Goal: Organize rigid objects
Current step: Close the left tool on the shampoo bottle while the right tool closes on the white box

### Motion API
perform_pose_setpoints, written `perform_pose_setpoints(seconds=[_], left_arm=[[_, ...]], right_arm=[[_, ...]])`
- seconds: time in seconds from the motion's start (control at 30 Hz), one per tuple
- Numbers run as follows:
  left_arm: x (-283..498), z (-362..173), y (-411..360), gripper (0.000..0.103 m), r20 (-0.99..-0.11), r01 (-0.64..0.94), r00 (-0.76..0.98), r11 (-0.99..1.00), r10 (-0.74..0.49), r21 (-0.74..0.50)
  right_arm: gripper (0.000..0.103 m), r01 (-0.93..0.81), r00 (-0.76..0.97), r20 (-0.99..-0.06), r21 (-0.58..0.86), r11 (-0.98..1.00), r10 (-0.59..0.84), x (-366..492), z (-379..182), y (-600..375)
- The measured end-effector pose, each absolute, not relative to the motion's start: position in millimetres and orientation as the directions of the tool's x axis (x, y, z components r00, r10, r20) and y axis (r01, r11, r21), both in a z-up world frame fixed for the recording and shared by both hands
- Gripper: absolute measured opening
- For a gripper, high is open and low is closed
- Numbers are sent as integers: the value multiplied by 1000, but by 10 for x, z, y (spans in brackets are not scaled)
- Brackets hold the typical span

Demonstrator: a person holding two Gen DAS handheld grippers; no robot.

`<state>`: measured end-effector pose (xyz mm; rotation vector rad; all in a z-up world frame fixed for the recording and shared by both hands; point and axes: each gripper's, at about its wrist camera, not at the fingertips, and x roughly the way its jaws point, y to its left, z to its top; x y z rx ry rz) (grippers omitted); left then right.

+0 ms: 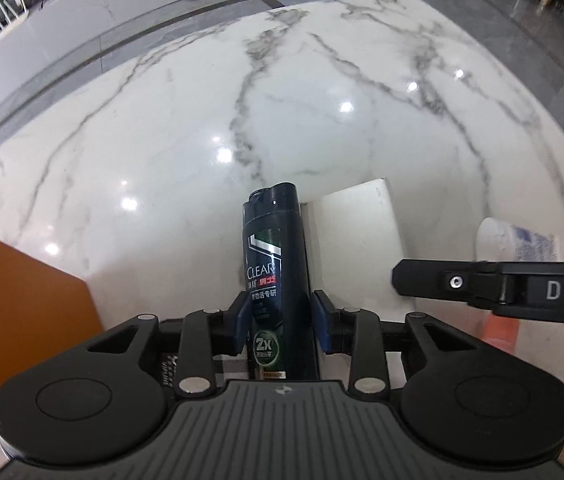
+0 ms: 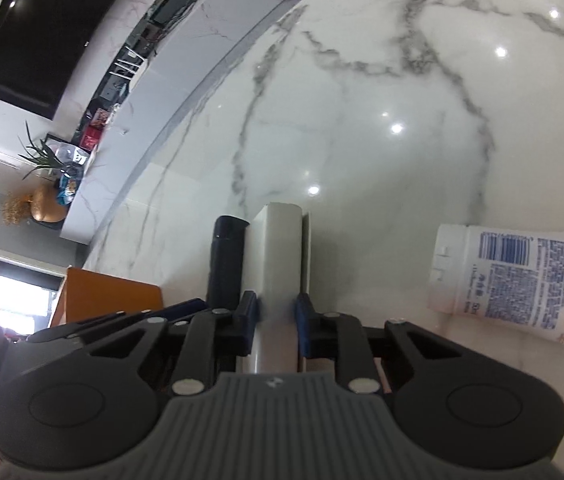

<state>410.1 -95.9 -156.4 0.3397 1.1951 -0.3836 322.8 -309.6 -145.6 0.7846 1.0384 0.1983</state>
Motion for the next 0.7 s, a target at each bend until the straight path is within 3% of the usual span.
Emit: perform_pose_setpoints(seconds=[0.23,0.4,0.5,0.6,0.7], left_arm=[[4229,-1718,-1032,49,-954,461,301,875,0,146],[4181,-1754,-1034,44,-950,460,313,877,-15,138],[4144,-1751,-1051,42,-951,461,307,879,-33,118],[4129,-1747,-1076,41,-949,449,314,885,-26,124],[4132,-1705,-993,39,-953,413,294,909,-77,54]], right_arm=[[1,156,541,-652,698,699,532,3275,-1384,-3040],[8,197,544,-690,658,727,477,3311,-1418,-3083],[42,228,508,-680,698,679,529,3342,-1536,-3097],[41,232,499,-707,667,708,502,3318,-1528,-3074],[41,248,509,-720,648,720,472,3292,-1498,-3121]])
